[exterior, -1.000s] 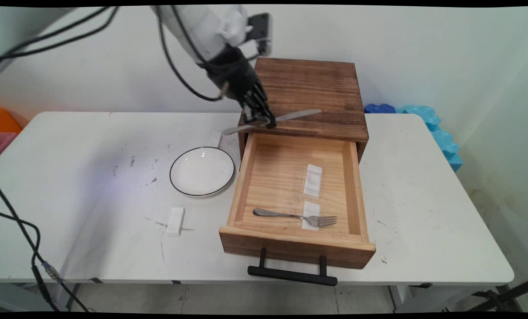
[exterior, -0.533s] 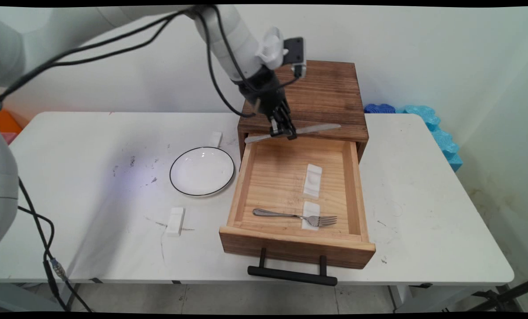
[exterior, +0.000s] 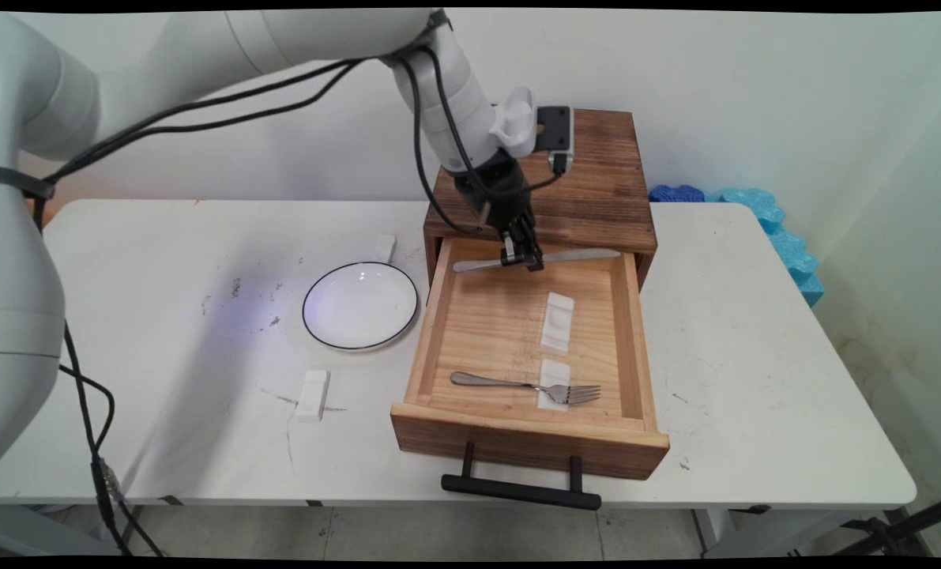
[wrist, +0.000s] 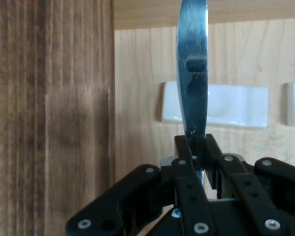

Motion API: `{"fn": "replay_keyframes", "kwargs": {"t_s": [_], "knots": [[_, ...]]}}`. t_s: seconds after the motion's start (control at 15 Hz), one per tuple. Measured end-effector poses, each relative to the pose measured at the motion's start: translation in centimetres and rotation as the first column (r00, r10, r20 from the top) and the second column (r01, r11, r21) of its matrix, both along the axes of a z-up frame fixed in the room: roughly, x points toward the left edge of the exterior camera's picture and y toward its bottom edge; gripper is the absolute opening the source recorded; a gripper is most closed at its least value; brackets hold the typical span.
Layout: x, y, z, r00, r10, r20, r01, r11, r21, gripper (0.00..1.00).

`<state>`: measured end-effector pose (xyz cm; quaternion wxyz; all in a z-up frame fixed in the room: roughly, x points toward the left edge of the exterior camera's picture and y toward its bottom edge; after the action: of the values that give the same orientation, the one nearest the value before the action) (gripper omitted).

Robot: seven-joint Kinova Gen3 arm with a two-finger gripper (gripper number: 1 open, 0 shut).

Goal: Place the picked object into the drawer

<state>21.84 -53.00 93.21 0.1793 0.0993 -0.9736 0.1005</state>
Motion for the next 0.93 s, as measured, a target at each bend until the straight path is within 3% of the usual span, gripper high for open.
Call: {"fn": "replay_keyframes", "kwargs": {"t_s": [0.93], "knots": [[-1.4,-0.2,-3.5,0.998,-0.05,0.039,0.048,0.998,0.041,0.0]]}}
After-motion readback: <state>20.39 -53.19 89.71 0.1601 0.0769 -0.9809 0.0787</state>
